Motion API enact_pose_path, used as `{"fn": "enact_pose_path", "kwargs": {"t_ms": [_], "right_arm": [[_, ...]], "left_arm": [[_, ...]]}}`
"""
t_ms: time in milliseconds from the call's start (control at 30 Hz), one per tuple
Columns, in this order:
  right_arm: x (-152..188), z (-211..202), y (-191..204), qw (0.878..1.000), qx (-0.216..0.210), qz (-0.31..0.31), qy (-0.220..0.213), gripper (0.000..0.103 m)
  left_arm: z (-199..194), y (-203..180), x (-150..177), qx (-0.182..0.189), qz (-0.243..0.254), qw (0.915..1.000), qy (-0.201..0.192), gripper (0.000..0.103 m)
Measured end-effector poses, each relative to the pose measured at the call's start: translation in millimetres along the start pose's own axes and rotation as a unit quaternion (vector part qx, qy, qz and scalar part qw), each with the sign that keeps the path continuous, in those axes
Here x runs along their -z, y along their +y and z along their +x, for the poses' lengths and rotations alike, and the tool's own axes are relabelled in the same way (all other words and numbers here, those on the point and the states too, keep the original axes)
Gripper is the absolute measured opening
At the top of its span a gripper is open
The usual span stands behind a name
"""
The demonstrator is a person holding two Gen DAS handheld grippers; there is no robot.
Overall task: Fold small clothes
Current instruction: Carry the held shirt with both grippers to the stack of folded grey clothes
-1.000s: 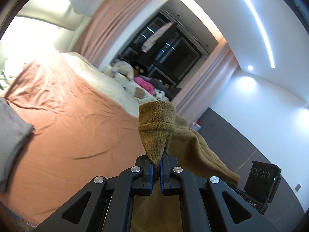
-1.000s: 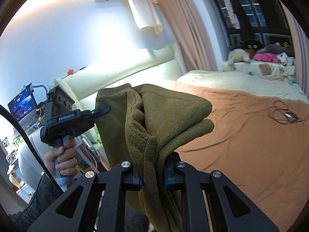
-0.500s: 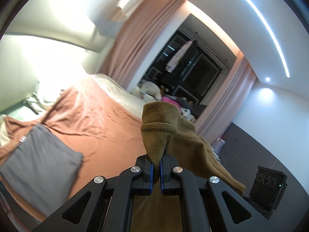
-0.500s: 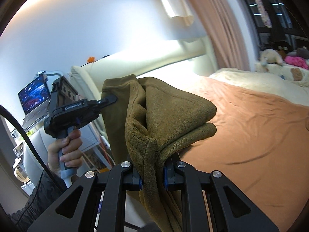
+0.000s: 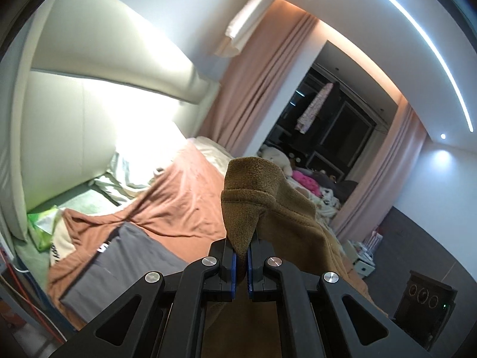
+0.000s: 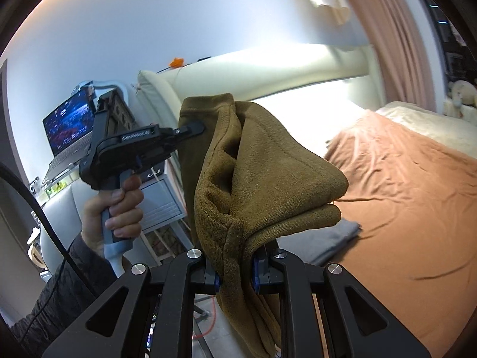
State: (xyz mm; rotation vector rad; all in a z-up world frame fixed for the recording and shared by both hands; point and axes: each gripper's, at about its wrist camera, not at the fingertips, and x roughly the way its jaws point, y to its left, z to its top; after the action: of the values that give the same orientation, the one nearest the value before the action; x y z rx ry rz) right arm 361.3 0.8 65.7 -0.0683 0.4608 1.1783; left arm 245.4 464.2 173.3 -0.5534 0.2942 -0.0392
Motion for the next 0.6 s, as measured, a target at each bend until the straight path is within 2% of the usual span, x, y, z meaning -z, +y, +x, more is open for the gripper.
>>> {"fn": "enact_pose_path", "kwargs": {"t_ms": [367, 600], "right_arm": [[0.0, 18.1, -3.4, 0.999, -0.031, -0.002, 0.021, 0.011], [6.0, 21.2, -23.6, 0.998, -0.042, 0.014, 0.04, 0.011]], "left_arm": [[-15.8, 62.5, -21.7, -0.065, -0.006, 0.9978, -0.01, 0.004], [-1.2, 89.2, -18.4, -0.09, -0.013, 0.9959, 0.001, 0.004]]}}
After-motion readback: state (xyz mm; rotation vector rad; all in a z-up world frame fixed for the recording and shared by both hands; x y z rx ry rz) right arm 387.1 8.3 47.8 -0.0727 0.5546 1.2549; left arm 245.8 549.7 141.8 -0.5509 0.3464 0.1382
